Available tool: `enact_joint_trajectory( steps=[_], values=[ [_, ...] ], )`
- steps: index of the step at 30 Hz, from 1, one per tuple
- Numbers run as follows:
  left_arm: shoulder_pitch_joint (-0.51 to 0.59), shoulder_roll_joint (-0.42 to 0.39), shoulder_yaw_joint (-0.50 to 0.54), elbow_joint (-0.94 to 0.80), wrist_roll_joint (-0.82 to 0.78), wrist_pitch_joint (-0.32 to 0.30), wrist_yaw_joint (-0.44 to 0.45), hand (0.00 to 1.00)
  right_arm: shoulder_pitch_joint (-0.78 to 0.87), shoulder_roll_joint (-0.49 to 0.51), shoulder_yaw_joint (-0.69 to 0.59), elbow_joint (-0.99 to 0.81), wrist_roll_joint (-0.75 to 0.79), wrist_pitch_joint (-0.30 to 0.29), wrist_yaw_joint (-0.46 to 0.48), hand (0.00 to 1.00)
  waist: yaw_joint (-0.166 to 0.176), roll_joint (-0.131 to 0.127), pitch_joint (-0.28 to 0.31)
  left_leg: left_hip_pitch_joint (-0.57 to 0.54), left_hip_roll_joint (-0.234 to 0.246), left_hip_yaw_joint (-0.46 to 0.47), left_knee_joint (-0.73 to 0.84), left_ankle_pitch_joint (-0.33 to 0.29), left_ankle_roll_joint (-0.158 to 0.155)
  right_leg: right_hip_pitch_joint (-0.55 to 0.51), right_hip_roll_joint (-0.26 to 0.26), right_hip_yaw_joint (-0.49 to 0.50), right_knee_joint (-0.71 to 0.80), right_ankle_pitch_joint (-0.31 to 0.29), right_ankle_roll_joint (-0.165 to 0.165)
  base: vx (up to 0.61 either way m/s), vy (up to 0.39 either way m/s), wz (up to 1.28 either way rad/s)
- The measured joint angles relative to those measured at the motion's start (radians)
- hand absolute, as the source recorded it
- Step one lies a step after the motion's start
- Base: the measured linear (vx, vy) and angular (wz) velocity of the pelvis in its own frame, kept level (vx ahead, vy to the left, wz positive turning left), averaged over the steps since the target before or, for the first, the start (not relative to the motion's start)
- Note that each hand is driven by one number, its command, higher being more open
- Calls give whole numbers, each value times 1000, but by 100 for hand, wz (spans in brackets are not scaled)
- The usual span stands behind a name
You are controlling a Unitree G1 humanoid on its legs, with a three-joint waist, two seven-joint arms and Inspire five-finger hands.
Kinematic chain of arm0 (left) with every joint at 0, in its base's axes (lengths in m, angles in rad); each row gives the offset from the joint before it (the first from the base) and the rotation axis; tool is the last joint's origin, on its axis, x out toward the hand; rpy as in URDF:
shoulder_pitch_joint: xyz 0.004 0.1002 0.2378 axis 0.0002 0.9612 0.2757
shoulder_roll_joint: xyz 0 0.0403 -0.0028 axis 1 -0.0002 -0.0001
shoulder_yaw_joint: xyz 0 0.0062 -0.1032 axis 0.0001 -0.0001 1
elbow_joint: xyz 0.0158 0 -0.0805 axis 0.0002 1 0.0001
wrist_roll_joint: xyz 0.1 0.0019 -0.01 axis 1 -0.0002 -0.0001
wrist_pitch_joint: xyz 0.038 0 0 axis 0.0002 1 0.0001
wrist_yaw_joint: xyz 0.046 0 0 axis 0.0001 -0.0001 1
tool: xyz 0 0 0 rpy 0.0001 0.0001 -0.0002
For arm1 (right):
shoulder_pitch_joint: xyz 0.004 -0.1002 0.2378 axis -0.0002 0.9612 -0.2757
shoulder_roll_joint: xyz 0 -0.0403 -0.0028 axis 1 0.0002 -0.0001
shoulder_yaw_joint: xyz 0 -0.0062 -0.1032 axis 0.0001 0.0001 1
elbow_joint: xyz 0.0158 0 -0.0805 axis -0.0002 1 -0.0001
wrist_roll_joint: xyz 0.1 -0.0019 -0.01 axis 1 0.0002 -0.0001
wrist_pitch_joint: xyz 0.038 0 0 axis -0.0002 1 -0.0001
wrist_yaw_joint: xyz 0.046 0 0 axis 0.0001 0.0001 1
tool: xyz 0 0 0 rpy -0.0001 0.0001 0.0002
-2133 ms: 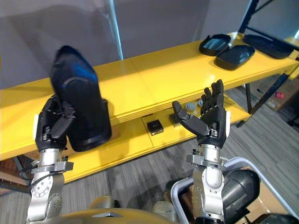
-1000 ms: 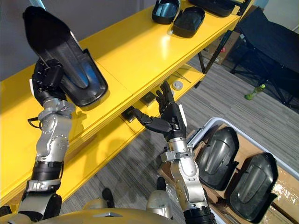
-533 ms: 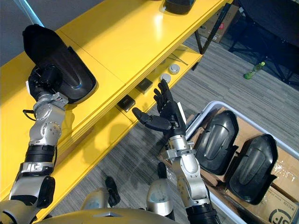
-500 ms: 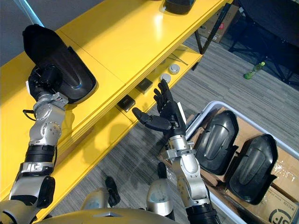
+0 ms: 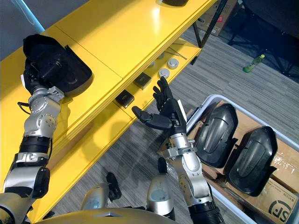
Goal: Walk over and take three plastic housings, then place them on the shelf
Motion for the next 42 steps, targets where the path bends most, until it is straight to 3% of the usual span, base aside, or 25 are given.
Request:
enact_joint_trajectory(
  steps=[9,14,20,28,42],
  values=[
    [-29,14,-1,42,63,2,19,100,4,3,50,-1,1,0,-1,100,-10,0,0,7,0,1,-2,1,1,6,1,0,-1,3,4,0,0,0],
    [-26,27,22,49,87,7,91,100,48,16,77,-1,-1,-1,-3,100,-17,0,0,42,-1,7,-25,4,0,36,4,0,-12,3,4,10,3,-1],
    [-26,30,53,44,89,39,84,100,65,45,85,-1,-1,-1,-3,100,-20,-3,-7,59,-5,8,-57,18,-2,42,6,-2,-18,3,3,0,0,0],
    [19,31,53,-1,93,46,50,100,110,61,98,-1,-7,-1,-5,100,-18,-21,-86,93,-10,2,-95,30,-5,74,7,-18,-37,3,3,-2,-1,1],
    [19,49,57,-277,284,-16,87,100,109,61,150,3,-18,-2,-21,100,6,1,-188,122,-23,-26,-162,69,-9,103,5,-56,-52,-1,-3,-8,-10,6]
  ],
)
